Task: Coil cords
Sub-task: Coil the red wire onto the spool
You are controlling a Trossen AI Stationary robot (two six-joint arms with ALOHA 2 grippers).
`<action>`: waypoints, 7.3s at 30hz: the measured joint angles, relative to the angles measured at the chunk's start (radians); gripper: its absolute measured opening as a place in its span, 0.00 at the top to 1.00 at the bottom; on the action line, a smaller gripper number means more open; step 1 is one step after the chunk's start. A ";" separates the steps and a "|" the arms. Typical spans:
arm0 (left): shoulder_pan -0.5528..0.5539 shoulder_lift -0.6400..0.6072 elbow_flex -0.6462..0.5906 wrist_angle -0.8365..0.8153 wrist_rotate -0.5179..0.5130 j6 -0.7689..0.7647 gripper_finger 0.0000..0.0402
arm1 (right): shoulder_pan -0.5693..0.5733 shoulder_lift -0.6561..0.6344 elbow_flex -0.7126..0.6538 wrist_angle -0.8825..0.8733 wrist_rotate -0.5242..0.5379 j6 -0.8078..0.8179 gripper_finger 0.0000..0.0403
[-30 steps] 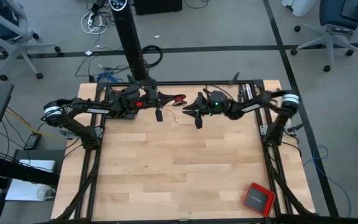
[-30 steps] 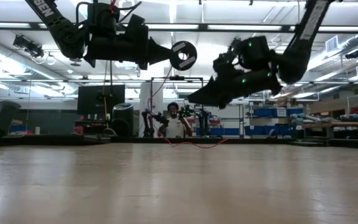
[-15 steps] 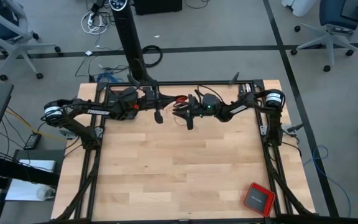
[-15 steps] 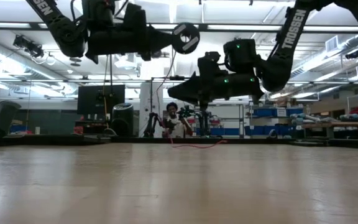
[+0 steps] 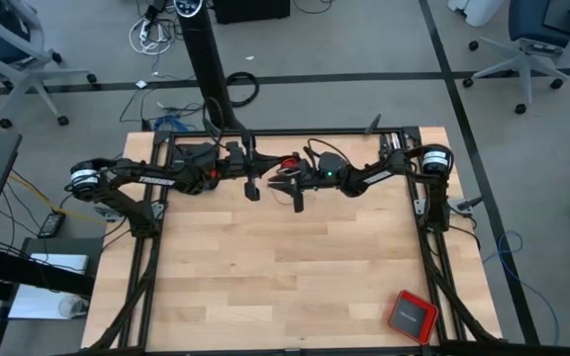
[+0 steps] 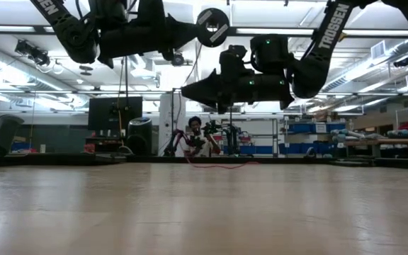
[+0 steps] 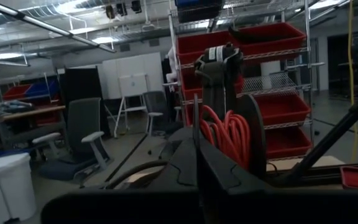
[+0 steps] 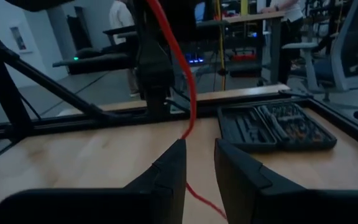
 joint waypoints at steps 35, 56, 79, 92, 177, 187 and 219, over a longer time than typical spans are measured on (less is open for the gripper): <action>0.000 0.000 0.000 0.002 -0.001 0.000 1.00 | 0.002 0.000 0.027 -0.005 -0.018 -0.041 0.83; 0.033 0.000 0.000 -0.124 0.000 -0.011 1.00 | -0.046 -0.132 -0.063 -0.227 0.029 0.008 0.99; 0.128 -0.001 0.002 -0.348 0.000 0.057 1.00 | -0.101 -0.487 -0.171 -0.498 0.314 -0.188 0.99; 0.115 -0.001 0.002 -0.373 -0.223 0.166 1.00 | -0.077 -0.475 0.108 -0.852 0.232 -0.068 0.99; -0.050 0.000 0.000 0.021 -0.442 0.081 1.00 | 0.085 -0.360 0.141 -0.844 0.270 -0.215 0.92; -0.050 0.000 0.000 0.008 -0.450 0.130 1.00 | 0.125 -0.377 0.141 -0.879 0.489 -0.196 0.93; -0.050 0.000 0.000 0.010 -0.455 0.132 1.00 | 0.161 -0.491 0.141 -1.119 0.443 -0.109 0.81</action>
